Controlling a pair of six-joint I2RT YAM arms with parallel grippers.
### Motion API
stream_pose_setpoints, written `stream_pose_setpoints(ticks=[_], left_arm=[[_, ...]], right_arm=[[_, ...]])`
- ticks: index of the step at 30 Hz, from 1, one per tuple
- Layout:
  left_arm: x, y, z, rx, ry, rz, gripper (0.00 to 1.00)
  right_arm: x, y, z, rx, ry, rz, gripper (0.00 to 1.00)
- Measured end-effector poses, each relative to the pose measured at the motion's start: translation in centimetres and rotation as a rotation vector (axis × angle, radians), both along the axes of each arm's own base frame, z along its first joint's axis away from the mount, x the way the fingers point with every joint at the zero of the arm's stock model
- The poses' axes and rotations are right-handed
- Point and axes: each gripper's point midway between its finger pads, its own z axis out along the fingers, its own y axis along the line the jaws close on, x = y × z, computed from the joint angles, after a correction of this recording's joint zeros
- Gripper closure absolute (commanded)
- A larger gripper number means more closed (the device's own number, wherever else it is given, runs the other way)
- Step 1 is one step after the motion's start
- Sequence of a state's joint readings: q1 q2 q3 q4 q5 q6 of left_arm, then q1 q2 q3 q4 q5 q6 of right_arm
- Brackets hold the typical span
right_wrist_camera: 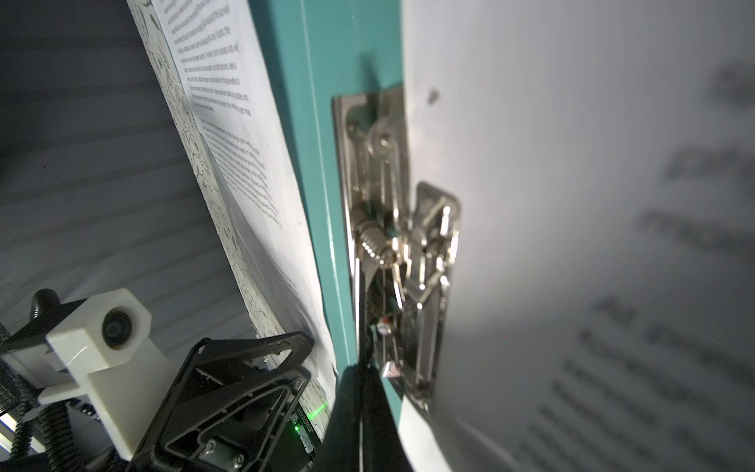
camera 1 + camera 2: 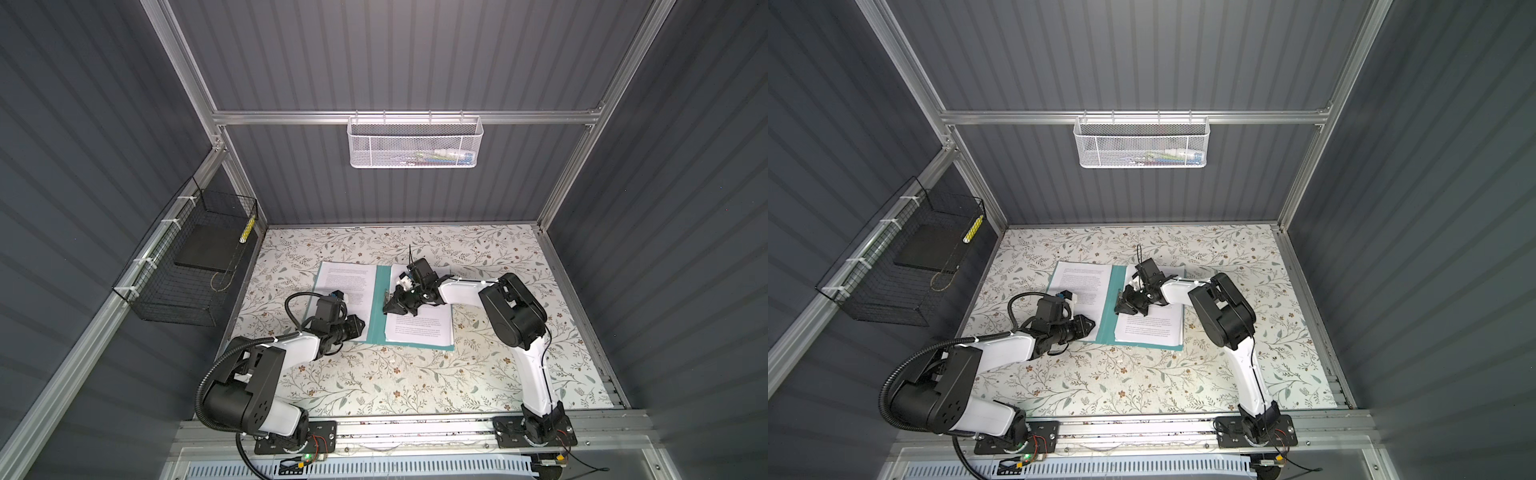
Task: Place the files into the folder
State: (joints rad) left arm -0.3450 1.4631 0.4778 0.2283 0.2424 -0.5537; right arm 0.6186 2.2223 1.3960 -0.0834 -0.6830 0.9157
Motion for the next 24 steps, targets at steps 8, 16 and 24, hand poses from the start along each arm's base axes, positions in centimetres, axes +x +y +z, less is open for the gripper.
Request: stream_pose_setpoints(ticks=[8,16,24], left_arm=[[0.3,0.1,0.0,0.005,-0.007,0.010,0.74],[1.1,-0.2,0.0,-0.014,-0.030,0.019,0.74],[1.6,0.1,0.0,-0.014,-0.033,0.061,0.75]], right_arm=[[0.4,1.1,0.4,-0.044,-0.017,0.053,0.92],[-1.0,-0.1,1.2,-0.127,-0.086,0.061,0.70],[-1.1,-1.6,1.7,-0.206,-0.085,0.071,0.61]])
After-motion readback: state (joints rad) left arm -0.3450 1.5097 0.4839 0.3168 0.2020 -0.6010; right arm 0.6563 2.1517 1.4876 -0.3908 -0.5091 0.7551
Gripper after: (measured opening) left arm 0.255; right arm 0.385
